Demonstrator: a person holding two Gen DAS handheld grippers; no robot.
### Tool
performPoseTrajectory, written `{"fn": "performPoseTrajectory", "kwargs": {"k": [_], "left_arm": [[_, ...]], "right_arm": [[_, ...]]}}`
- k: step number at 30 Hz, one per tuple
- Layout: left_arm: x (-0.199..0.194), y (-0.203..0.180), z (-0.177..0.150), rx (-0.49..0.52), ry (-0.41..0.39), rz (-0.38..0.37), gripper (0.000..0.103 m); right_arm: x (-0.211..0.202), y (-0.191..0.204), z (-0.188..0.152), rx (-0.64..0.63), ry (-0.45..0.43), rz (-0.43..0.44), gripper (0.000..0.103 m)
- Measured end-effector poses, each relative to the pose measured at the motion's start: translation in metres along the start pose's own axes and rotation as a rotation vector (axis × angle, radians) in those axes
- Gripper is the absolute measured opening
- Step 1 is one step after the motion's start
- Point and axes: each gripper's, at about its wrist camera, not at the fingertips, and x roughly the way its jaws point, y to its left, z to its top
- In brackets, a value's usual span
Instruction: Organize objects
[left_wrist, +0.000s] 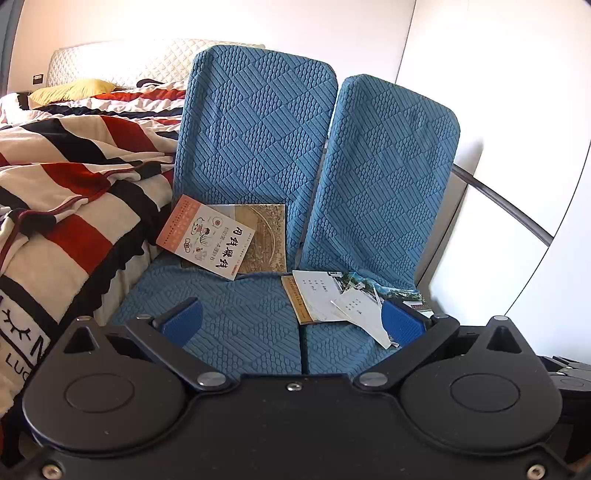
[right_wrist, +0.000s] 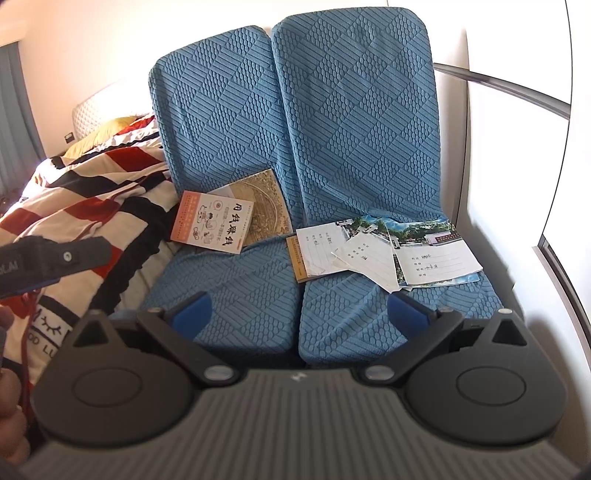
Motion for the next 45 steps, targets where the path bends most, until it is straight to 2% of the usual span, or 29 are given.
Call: {"fn": "performPoseTrajectory", "kwargs": {"k": [32, 45], "left_arm": [[0.000, -0.001, -0.002, 0.001, 0.005, -0.012, 0.103], [0.020, 0.028, 0.008, -0.033, 0.012, 0.013, 0.103]], "right_arm": [[0.005, -0.001, -0.001, 0.012, 0.005, 0.005, 0.103], [0.043, 0.006, 0.010, -0.020, 0.042, -0.020, 0.103]]}}
